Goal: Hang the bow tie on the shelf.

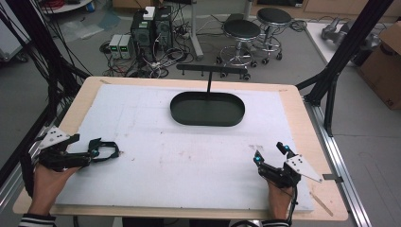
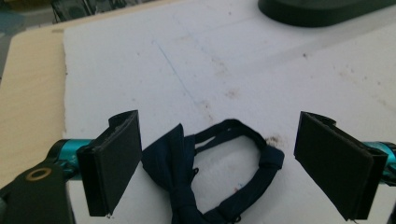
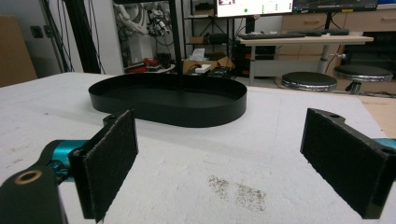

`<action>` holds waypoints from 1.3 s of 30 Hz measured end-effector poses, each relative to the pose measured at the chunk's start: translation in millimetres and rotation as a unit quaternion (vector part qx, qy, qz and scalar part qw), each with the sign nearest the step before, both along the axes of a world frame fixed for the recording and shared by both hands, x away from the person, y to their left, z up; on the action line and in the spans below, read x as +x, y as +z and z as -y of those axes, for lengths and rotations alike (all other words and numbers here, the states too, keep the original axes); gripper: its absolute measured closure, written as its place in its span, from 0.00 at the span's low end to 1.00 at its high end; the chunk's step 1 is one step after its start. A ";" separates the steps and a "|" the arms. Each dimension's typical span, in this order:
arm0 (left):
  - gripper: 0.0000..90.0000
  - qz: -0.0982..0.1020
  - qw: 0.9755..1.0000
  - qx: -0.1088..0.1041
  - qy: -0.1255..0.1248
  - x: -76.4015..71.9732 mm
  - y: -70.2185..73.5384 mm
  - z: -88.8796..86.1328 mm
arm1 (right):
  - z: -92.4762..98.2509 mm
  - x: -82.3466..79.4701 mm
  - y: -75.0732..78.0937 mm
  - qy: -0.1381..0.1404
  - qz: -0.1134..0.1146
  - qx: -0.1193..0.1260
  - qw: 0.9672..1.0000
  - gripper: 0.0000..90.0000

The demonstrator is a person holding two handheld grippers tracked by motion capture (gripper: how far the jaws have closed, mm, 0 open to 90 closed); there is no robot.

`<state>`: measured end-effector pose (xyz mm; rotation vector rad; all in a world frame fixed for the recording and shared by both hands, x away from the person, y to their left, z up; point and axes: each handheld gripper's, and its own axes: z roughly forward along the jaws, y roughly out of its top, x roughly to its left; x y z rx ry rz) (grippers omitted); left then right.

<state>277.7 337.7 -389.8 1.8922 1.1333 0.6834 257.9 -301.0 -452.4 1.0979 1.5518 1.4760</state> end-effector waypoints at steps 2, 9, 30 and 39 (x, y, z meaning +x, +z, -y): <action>0.17 -0.002 1.000 0.006 0.001 0.4 0.1 -0.2 | -0.4 -0.2 0.0 0.001 -0.001 0.000 1.000 0.11; 0.17 -0.054 0.998 0.028 0.008 7.9 -5.6 -4.5 | -0.6 -0.5 0.0 0.000 -0.001 -0.002 1.000 0.11; 0.32 -0.150 0.987 0.055 0.033 28.2 -24.3 -9.2 | -1.3 -0.6 0.0 -0.002 0.002 -0.006 1.000 0.11; 0.45 -0.165 0.983 0.070 0.027 32.9 -29.3 -4.7 | -1.6 -0.6 0.0 -0.001 0.003 -0.008 1.000 0.11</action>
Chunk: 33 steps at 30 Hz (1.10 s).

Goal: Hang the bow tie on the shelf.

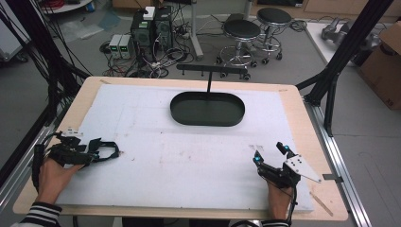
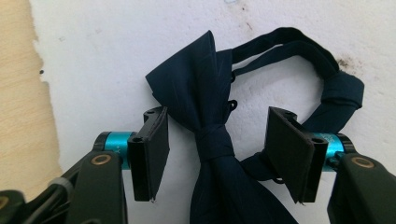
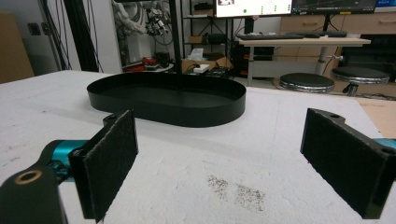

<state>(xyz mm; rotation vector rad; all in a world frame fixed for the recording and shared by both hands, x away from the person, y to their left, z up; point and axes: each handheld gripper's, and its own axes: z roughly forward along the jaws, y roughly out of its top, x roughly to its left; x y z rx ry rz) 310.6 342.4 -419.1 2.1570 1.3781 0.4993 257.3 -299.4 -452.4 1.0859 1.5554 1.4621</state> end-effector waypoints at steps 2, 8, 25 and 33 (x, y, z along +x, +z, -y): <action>0.47 -0.003 1.000 0.008 -0.005 0.1 -0.7 0.5 | 0.0 -0.2 0.0 0.000 -0.002 0.002 1.000 0.11; 0.56 -0.008 1.000 0.011 -0.002 -0.1 -0.6 0.8 | 0.0 -0.2 -0.1 0.000 0.001 0.000 1.000 0.11; 0.73 -0.025 1.000 0.011 0.014 4.0 -4.0 1.6 | 0.5 0.0 -0.1 0.000 0.000 0.002 1.000 0.11; 0.82 -0.013 1.000 0.017 0.007 1.8 -3.8 4.5 | 0.3 -0.3 -0.1 -0.001 0.000 0.003 1.000 0.11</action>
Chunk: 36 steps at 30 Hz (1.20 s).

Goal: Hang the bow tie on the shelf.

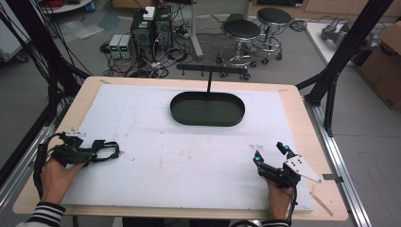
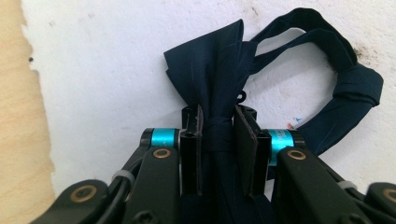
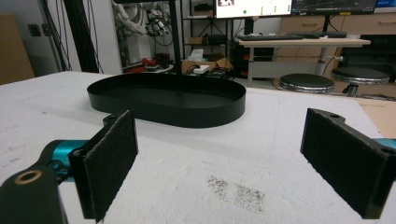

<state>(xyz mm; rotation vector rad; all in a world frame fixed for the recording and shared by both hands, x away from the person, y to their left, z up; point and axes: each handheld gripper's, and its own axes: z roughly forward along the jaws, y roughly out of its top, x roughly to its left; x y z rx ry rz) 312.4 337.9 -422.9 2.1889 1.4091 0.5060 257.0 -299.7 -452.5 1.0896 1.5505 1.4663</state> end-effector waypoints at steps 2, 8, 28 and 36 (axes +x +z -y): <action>0.82 0.005 1.000 0.001 -0.002 -0.3 0.0 0.4 | 0.0 0.0 0.0 0.000 0.000 0.001 1.000 0.11; 0.82 0.019 1.000 0.002 -0.008 -1.8 1.2 1.0 | 0.2 0.0 0.0 0.001 0.000 0.001 1.000 0.11; 0.83 0.129 0.988 -0.068 -0.045 -14.4 15.8 -2.7 | 0.1 0.1 0.0 0.000 0.000 0.000 1.000 0.11; 0.83 0.169 0.977 -0.117 -0.054 -17.5 23.9 1.8 | -0.1 0.1 0.0 0.000 0.000 0.000 1.000 0.11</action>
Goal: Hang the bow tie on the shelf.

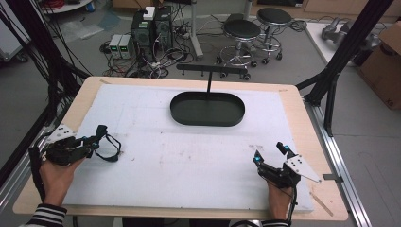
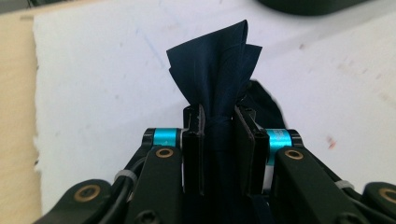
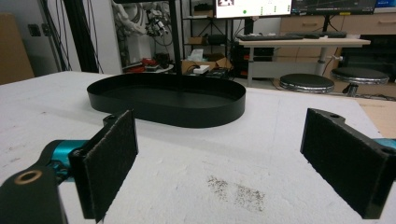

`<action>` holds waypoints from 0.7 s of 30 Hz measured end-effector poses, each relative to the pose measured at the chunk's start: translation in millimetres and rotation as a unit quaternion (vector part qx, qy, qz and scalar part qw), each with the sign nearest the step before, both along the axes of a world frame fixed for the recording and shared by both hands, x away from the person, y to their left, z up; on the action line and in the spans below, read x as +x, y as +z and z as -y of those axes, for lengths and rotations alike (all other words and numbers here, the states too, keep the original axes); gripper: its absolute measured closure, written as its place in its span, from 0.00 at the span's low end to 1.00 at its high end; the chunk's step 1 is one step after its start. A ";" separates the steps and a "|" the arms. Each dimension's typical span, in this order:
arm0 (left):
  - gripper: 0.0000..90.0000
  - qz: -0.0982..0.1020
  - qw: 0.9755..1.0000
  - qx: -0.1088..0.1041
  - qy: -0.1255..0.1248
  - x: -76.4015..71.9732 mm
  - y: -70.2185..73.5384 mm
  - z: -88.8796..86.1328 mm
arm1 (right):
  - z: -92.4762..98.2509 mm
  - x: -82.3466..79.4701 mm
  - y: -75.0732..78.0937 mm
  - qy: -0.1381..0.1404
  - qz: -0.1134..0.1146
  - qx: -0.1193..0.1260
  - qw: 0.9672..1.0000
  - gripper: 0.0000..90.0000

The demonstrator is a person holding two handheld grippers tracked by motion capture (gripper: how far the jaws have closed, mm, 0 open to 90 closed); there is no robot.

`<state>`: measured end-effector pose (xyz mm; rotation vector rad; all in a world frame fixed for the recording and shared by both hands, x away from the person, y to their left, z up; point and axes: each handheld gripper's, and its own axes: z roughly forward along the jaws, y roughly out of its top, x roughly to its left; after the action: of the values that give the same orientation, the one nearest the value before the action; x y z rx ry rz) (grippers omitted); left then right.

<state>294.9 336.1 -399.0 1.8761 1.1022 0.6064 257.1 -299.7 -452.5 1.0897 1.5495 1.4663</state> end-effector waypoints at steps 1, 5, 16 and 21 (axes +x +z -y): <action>0.83 0.006 1.000 -0.006 -0.001 -0.3 1.1 0.6 | 0.0 0.0 0.0 0.000 0.000 0.000 1.000 0.11; 0.83 0.036 0.999 -0.035 -0.009 -1.1 8.4 5.3 | 0.2 0.0 0.0 0.000 -0.001 0.000 1.000 0.11; 0.83 0.087 0.991 -0.088 -0.056 7.8 29.0 33.7 | 0.0 0.0 0.0 0.001 0.000 0.000 1.000 0.11; 0.83 0.103 0.987 -0.097 -0.074 12.5 34.0 44.0 | 0.2 0.1 0.0 0.001 0.000 0.000 1.000 0.11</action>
<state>307.3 292.2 -365.0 1.6688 0.8485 0.5722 257.2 -299.9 -452.5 1.0887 1.5514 1.4671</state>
